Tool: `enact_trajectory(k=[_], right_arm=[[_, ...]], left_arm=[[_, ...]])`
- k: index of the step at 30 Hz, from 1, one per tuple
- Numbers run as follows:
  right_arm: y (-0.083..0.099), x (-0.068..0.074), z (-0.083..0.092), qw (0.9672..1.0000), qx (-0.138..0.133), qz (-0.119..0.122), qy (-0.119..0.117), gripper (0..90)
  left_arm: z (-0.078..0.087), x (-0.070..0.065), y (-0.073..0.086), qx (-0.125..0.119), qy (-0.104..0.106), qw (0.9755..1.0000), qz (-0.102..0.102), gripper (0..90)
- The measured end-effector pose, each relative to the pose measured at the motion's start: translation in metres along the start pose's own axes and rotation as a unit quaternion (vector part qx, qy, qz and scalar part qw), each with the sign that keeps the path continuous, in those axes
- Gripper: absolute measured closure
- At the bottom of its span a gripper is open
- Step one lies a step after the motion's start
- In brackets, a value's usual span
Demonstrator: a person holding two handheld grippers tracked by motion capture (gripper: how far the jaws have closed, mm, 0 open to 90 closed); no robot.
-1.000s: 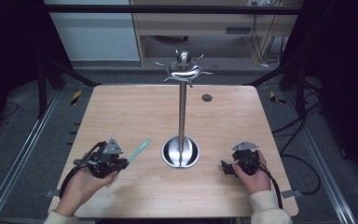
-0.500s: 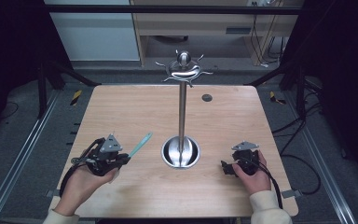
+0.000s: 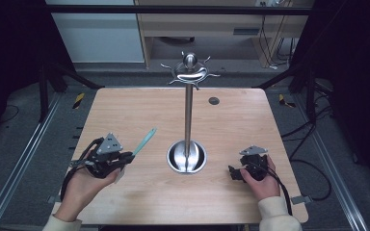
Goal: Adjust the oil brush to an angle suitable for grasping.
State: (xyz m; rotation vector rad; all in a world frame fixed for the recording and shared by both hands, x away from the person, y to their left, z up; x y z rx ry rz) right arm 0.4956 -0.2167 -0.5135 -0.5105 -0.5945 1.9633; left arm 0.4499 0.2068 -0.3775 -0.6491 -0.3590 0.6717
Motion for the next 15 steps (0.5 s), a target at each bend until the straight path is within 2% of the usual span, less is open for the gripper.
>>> enact_trajectory(k=[13,15], right_arm=[[0.0,0.0,0.0,1.0,0.001,0.001,-0.001,7.9],[0.0,0.0,0.0,1.0,0.0,0.001,-0.001,7.9]], left_arm=[[0.01,-0.001,-0.009,-0.032,-0.007,0.9995,0.0,82.1],[0.012,0.0,-0.01,-0.032,-0.01,0.9994,-0.005,82.0]])
Point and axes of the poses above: each handheld gripper's, and its own axes: z roughly backward along the jaws, y roughly out of its underside, x roughly to its left, the point moved 3 cm from there along -z, roughly forward along the jaws, and after that the axes turned 5 degrees about x, right-handed, at the moved point
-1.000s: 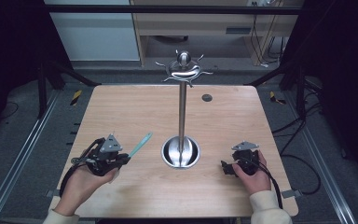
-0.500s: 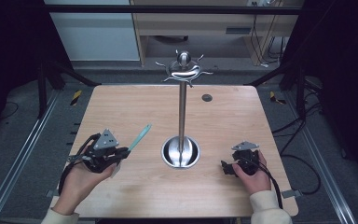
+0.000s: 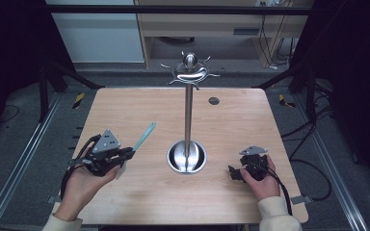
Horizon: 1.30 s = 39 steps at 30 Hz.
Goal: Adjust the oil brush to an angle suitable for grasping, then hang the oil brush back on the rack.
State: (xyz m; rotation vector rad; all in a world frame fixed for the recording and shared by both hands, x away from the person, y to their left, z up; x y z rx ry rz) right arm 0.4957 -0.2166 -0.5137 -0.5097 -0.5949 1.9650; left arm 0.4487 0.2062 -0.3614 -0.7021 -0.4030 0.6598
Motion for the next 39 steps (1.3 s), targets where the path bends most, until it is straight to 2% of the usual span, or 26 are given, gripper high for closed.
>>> enact_trajectory(k=[13,25,31,39], right_arm=[[0.0,-0.001,-0.001,1.0,-0.001,0.004,0.001,7.9],[0.0,0.0,0.001,1.0,-0.003,0.0,0.001,7.9],[0.0,-0.001,0.001,1.0,-0.005,0.0,0.002,7.9],[0.0,-0.001,0.002,1.0,-0.005,0.0,0.002,7.9]], left_arm=[[0.011,0.0,-0.012,-0.038,-0.007,0.9992,0.002,82.0],[0.021,-0.002,-0.027,-0.08,-0.017,0.9967,0.001,82.0],[0.024,-0.003,-0.033,-0.1,-0.02,0.9947,0.009,82.0],[0.03,-0.002,-0.039,-0.121,-0.028,0.9922,0.006,82.0]])
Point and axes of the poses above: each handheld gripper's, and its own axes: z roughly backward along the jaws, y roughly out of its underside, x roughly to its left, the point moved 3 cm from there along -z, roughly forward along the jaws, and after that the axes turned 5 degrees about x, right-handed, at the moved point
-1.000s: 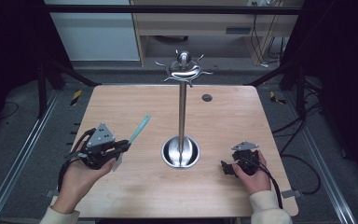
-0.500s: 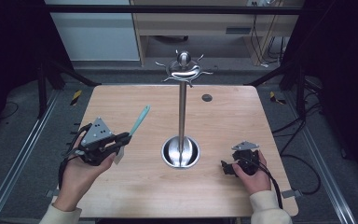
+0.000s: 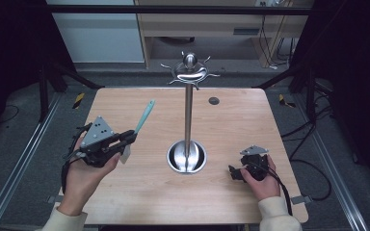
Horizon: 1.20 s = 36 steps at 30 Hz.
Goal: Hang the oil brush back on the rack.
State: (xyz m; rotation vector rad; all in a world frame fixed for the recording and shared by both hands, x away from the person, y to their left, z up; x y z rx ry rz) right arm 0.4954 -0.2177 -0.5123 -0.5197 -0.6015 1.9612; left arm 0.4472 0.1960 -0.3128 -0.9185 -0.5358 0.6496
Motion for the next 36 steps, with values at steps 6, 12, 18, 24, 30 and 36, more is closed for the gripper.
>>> enact_trajectory(k=[6,12,18,24,30,36], right_arm=[[0.0,0.0,0.0,1.0,-0.001,-0.001,0.0,7.9],[0.0,0.0,0.0,1.0,-0.001,-0.001,-0.001,7.9],[0.0,0.0,0.0,1.0,-0.001,-0.001,-0.001,7.9],[0.0,0.0,0.0,1.0,-0.001,-0.001,-0.001,7.9],[0.0,0.0,0.0,1.0,-0.001,0.0,-0.001,7.9],[0.0,0.0,0.0,1.0,-0.001,-0.001,-0.001,7.9]], left_arm=[[0.003,0.0,-0.004,-0.012,-0.003,0.9999,0.001,82.0],[0.004,-0.001,-0.007,-0.018,-0.004,0.9998,0.003,82.0],[0.005,0.0,-0.01,-0.024,-0.003,0.9997,0.005,82.1],[0.007,-0.002,-0.013,-0.03,0.0,0.9995,0.01,82.0],[0.008,-0.004,-0.016,-0.037,0.0,0.9993,0.007,82.0],[0.01,-0.004,-0.019,-0.044,0.001,0.999,0.012,82.0]])
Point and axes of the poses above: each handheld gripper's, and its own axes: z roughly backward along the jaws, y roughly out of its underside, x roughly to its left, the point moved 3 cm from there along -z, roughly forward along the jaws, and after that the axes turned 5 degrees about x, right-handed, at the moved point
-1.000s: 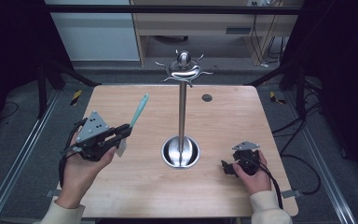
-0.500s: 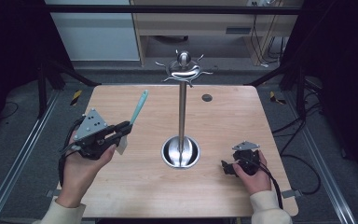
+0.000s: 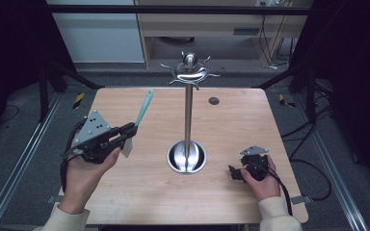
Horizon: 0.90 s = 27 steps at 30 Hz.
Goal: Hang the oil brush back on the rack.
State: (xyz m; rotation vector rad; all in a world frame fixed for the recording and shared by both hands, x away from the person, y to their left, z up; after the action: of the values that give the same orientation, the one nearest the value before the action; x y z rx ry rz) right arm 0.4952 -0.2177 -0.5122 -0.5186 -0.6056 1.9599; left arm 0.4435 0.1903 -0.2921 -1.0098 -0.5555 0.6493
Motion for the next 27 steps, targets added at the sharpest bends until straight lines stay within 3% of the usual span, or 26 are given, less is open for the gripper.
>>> enact_trajectory(k=[11,24,27], right_arm=[[0.0,0.0,0.0,1.0,0.001,-0.002,-0.001,7.9],[0.0,0.001,-0.001,1.0,0.002,0.0,-0.001,7.9],[0.001,0.001,0.0,1.0,0.002,0.0,-0.001,7.9]], left_arm=[[0.004,-0.005,-0.008,-0.01,0.014,0.9998,0.01,82.0],[0.004,-0.01,-0.02,-0.028,0.02,0.9994,0.002,82.0],[0.003,-0.011,-0.023,-0.033,0.018,0.9992,-0.009,82.0]])
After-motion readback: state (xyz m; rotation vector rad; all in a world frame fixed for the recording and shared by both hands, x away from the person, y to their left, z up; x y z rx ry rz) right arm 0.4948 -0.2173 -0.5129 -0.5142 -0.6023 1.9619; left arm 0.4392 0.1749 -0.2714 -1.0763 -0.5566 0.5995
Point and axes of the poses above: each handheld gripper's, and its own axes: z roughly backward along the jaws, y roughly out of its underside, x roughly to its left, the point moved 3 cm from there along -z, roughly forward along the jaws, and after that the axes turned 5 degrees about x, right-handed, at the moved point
